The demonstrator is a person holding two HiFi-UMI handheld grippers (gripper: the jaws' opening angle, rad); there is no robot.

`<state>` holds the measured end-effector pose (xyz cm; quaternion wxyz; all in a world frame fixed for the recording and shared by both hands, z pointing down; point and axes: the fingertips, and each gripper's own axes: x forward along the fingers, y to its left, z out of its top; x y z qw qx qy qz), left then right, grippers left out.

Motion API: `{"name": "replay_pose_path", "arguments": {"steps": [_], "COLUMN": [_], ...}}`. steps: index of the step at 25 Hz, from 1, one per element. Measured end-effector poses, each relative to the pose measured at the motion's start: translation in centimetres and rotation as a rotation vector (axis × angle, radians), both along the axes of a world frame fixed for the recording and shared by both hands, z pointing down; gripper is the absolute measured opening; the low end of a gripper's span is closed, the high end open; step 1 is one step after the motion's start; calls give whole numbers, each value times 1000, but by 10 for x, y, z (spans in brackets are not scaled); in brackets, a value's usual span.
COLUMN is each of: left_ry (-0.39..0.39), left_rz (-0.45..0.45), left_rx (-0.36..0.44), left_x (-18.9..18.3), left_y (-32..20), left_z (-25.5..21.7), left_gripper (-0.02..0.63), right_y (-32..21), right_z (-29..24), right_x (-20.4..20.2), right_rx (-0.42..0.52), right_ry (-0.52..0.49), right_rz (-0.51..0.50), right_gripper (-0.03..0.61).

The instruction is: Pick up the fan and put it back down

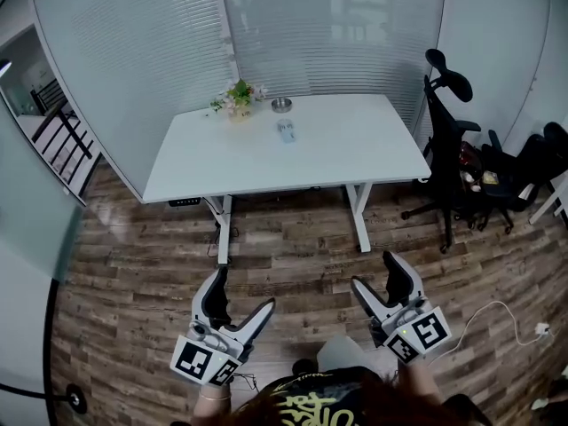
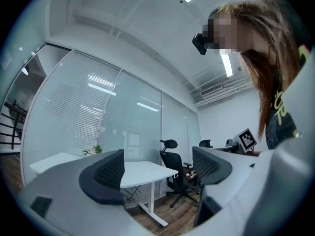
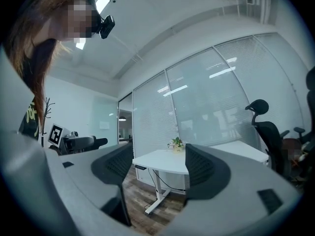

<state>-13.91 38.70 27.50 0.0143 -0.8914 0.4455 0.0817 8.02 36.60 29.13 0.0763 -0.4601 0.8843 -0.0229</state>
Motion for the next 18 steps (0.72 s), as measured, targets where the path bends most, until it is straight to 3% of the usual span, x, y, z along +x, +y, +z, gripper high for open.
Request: {"name": "replay_pose_path", "arguments": {"steps": [6,18], "left_ry": [12,-5], "left_rz": [7,-24], "left_rx": [-3,24], "left_x": [0,4], "left_y": [-6,-68], "left_z": [4,-5], "left_gripper": [420,420], "right_y": [-7,-80], "right_z": [1,-9], "right_x": [0,-8], "right_rx": [-3,26], "right_ry": [10,-29], "right_rz": [4,-71], "right_gripper": [317,316]}}
